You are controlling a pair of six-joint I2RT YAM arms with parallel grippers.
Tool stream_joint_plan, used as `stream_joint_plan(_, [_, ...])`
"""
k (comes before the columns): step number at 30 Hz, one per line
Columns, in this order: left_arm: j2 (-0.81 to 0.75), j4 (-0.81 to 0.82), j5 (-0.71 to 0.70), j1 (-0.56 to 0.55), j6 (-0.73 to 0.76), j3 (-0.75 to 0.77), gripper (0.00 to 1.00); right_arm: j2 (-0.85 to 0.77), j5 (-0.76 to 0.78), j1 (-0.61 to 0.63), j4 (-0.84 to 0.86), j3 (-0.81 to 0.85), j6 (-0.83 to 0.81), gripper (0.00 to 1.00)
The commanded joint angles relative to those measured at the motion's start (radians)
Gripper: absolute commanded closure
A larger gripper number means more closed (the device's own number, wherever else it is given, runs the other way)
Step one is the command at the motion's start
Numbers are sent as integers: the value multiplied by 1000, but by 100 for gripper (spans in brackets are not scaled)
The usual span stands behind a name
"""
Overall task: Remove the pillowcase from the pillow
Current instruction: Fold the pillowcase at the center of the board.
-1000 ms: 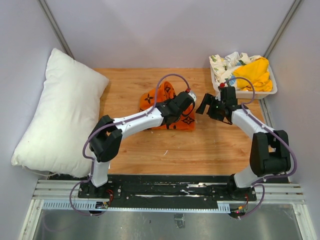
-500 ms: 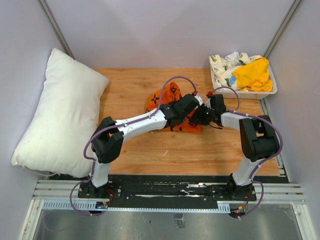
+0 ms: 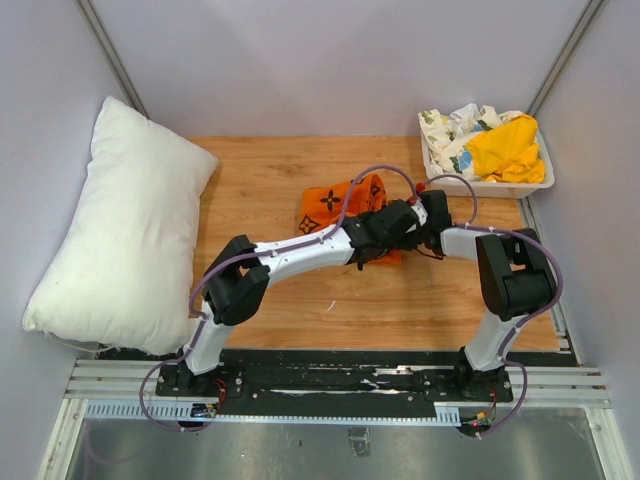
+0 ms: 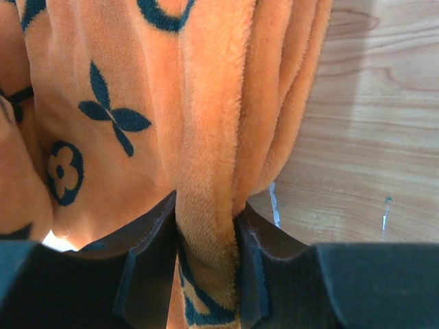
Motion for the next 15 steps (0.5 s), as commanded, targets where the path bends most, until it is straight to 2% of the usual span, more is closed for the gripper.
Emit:
stream_joint_plan(1, [29, 53, 23, -11, -1, 8, 100, 27, 3, 17, -24, -36, 5, 62])
stream_joint_plan(5, [38, 67, 40, -10, -19, -9, 100, -3, 6, 15, -54, -33, 3, 53])
stream_joint_plan(8, [46, 59, 54, -11, -53, -11, 100, -46, 20, -4, -100, -34, -1, 31])
stream_joint_plan(9, [45, 59, 62, -10, -64, -14, 100, -69, 20, -18, -108, -43, 0, 27])
stream_joint_plan(11, [35, 67, 80, -11, -81, -30, 100, -120, 16, -58, -116, -63, 6, 22])
stream_joint_plan(15, [5, 108, 122, -8, -108, -75, 100, -220, 22, -160, -166, -87, -6, 19])
